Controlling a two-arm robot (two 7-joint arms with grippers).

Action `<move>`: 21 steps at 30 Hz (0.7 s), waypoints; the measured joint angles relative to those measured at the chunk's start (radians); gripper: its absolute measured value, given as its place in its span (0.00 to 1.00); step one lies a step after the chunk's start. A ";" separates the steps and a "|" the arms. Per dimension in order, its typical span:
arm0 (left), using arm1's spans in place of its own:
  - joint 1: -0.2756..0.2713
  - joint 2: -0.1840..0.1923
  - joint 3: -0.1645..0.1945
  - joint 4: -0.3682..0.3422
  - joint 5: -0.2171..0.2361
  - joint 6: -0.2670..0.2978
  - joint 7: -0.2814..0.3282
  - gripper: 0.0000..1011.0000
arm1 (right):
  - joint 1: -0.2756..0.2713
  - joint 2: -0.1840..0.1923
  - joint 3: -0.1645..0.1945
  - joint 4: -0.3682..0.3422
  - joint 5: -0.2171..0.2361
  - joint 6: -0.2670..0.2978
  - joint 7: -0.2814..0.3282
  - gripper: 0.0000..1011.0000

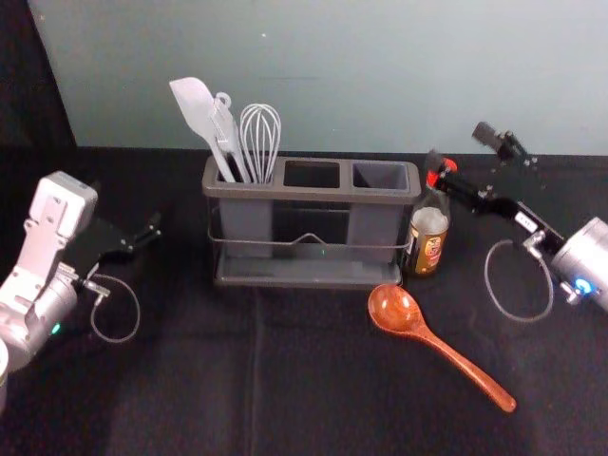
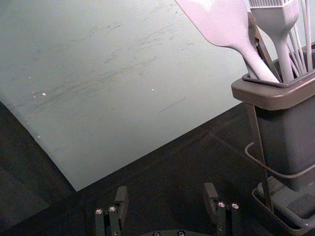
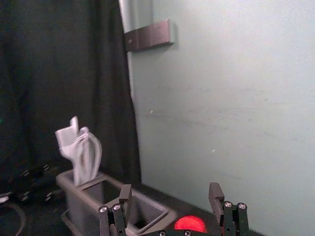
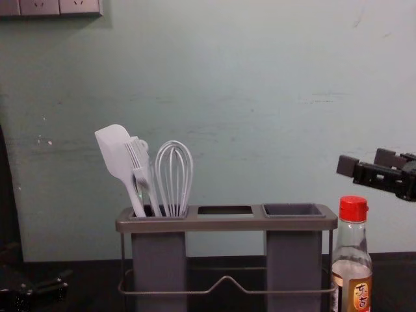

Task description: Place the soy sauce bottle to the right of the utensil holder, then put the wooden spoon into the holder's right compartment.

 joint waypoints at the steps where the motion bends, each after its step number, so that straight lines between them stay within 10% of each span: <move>1: 0.000 0.000 0.000 0.000 0.000 0.000 0.000 0.99 | -0.008 0.006 -0.001 -0.014 -0.001 0.008 -0.002 0.99; 21: 0.000 0.000 0.000 0.000 0.000 0.000 0.000 0.99 | -0.146 0.123 -0.102 -0.189 -0.120 0.193 -0.062 0.99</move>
